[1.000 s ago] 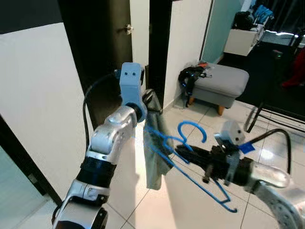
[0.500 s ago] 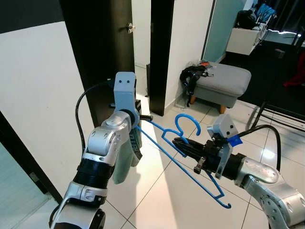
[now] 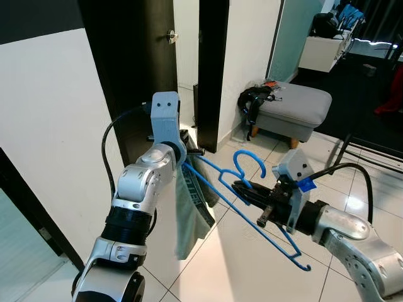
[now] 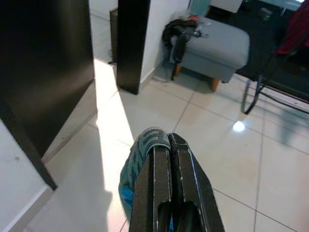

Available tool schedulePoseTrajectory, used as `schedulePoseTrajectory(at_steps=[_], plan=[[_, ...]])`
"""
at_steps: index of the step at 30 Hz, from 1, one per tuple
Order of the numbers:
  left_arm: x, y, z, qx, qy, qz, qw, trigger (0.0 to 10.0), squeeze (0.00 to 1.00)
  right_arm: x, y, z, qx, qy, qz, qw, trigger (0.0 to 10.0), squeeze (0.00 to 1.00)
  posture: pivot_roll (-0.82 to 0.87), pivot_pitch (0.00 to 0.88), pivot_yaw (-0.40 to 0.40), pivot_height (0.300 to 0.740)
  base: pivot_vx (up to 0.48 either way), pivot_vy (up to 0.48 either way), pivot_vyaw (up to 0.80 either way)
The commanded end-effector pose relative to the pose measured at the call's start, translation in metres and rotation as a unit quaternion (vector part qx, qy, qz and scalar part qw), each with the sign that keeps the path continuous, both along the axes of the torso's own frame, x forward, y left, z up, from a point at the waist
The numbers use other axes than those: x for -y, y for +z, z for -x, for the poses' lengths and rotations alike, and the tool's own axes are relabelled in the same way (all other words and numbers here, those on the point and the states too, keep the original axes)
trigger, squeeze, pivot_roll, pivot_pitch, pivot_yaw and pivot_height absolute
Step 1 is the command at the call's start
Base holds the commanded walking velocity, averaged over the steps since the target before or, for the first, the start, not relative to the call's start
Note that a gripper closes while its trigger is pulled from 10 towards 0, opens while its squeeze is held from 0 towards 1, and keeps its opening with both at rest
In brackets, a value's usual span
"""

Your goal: Hang hanger

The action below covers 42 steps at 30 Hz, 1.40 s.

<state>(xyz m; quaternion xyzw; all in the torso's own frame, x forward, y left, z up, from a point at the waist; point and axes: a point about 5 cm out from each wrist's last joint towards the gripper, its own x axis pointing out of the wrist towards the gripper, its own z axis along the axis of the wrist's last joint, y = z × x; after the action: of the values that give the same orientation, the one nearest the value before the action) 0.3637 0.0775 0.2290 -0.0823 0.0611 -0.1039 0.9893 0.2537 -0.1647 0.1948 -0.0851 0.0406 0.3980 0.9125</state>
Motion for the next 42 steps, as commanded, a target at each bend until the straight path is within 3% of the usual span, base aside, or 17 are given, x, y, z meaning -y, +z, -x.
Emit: schedulePoseTrajectory(at_steps=[1,6,15,19,29,31,42], plan=[[-0.007,0.001,-0.001,0.003,0.018,-0.010,1.000,10.0,0.00,0.001,-0.002,0.003,-0.006,0.002,0.004,1.000,10.0,0.00,0.16,0.000,0.035,0.740,0.000,0.000,0.00],[-0.009,0.001,0.000,0.002,0.026,-0.012,1.000,10.0,0.00,0.003,-0.005,0.005,-0.013,-0.004,0.010,1.000,10.0,0.00,0.16,0.000,0.030,0.740,0.000,0.000,0.00],[-0.009,0.017,-0.001,0.041,0.021,-0.024,0.999,10.0,0.00,0.018,-0.022,-0.010,-0.054,-0.076,0.055,0.994,10.0,0.00,0.17,0.000,0.022,0.740,0.000,0.000,0.00],[-0.012,0.017,-0.002,0.046,0.025,-0.028,0.998,10.0,0.00,0.020,-0.025,-0.010,-0.060,-0.078,0.060,0.993,10.0,0.00,0.17,0.000,0.021,0.740,0.000,0.000,0.00],[-0.010,0.024,-0.002,0.070,0.015,-0.048,0.996,10.0,0.00,0.021,-0.024,-0.001,-0.069,-0.051,0.059,0.995,10.0,0.00,0.16,0.000,0.022,0.740,0.000,0.000,0.00],[-0.007,0.022,-0.002,0.077,0.006,-0.051,0.996,10.0,0.00,0.013,-0.025,0.005,-0.073,-0.010,0.059,0.996,10.0,0.00,0.15,0.000,0.020,0.740,0.000,0.000,0.00],[-0.005,0.028,-0.004,0.094,0.004,-0.048,0.994,10.0,0.00,0.007,-0.023,0.010,-0.073,0.020,0.053,0.996,10.0,0.00,0.14,0.000,0.028,0.740,0.000,0.000,0.00]])
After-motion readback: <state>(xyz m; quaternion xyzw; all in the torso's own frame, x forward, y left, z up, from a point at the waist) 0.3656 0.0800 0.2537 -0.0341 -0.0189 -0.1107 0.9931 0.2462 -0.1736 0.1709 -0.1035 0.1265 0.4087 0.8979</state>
